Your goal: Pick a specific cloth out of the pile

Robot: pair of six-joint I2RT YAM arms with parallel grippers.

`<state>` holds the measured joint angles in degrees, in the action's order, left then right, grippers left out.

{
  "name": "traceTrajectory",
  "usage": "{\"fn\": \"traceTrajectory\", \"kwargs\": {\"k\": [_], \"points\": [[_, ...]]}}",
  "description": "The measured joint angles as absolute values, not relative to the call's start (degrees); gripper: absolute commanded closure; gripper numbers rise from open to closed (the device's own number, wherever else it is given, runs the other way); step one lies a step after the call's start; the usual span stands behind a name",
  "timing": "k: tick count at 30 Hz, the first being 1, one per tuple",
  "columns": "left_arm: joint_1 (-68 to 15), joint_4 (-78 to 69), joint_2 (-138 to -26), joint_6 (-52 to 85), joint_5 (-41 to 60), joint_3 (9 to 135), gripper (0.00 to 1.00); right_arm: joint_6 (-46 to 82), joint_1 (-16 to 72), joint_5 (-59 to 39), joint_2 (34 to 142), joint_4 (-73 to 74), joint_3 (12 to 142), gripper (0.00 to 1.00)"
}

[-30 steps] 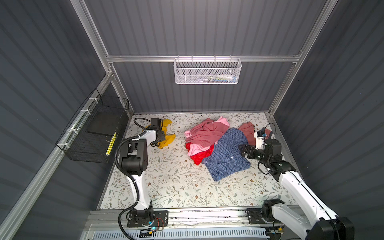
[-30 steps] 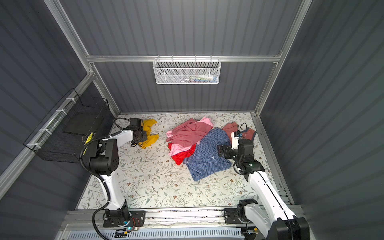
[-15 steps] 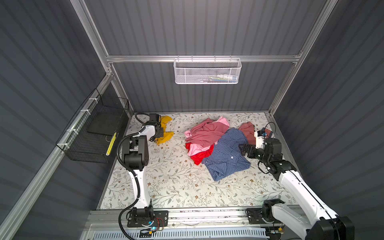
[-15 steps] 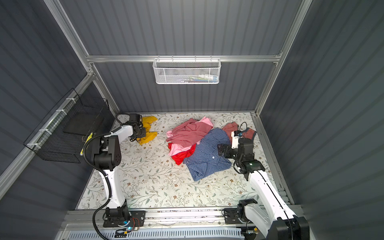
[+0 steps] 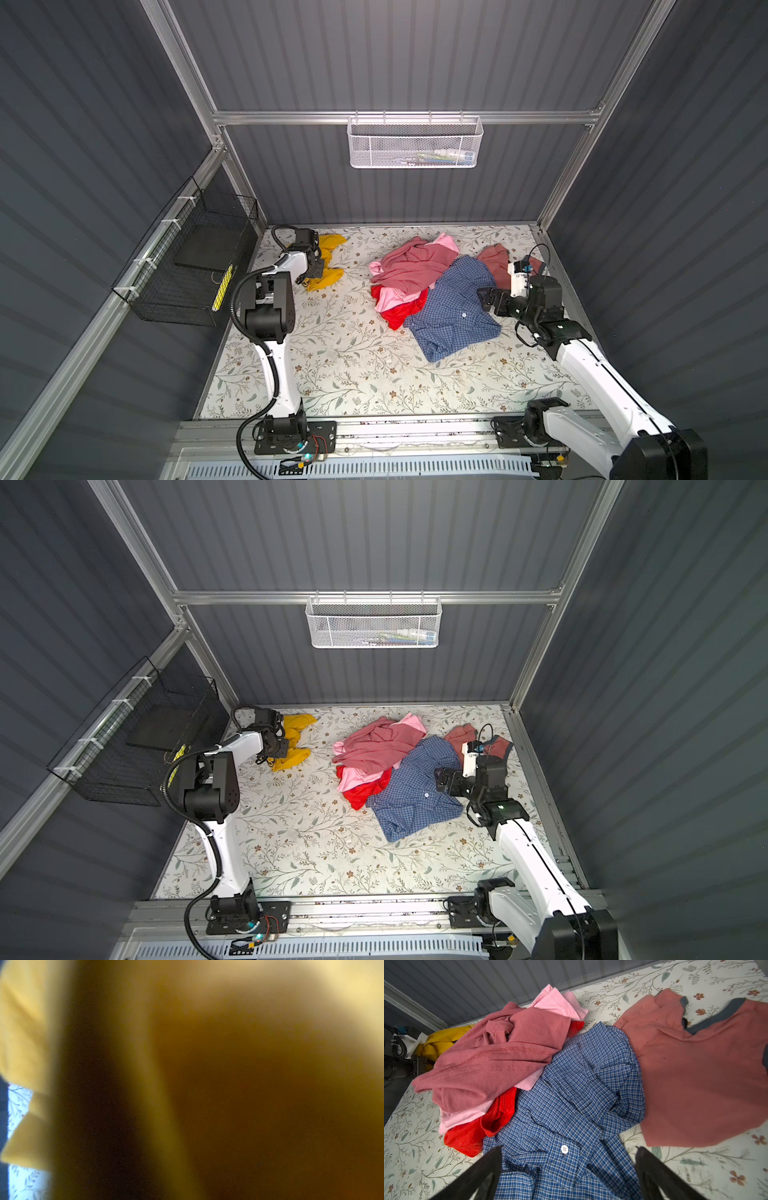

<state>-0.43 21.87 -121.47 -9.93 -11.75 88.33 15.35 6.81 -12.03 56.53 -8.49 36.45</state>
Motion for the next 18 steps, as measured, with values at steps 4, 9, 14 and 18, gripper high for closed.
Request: {"fn": "traceTrajectory", "kwargs": {"k": [4,9,14,18], "points": [[-0.27,21.8,-119.5,-10.22,-11.0,87.0,0.49,15.25,6.81,-12.05,56.53,-8.27,36.45,0.01],[-0.27,21.08,-115.77,-9.06,-9.91,86.13,0.28,14.59,6.81,-11.99,56.53,-8.21,36.45,0.01],[-0.27,18.24,-110.17,-7.22,-9.78,82.91,0.18,13.5,6.79,-11.22,56.53,-8.21,36.45,0.01],[-0.27,16.14,-105.3,-5.48,-9.52,79.02,0.15,12.34,6.79,-10.2,56.51,-8.21,36.45,0.01]]}}
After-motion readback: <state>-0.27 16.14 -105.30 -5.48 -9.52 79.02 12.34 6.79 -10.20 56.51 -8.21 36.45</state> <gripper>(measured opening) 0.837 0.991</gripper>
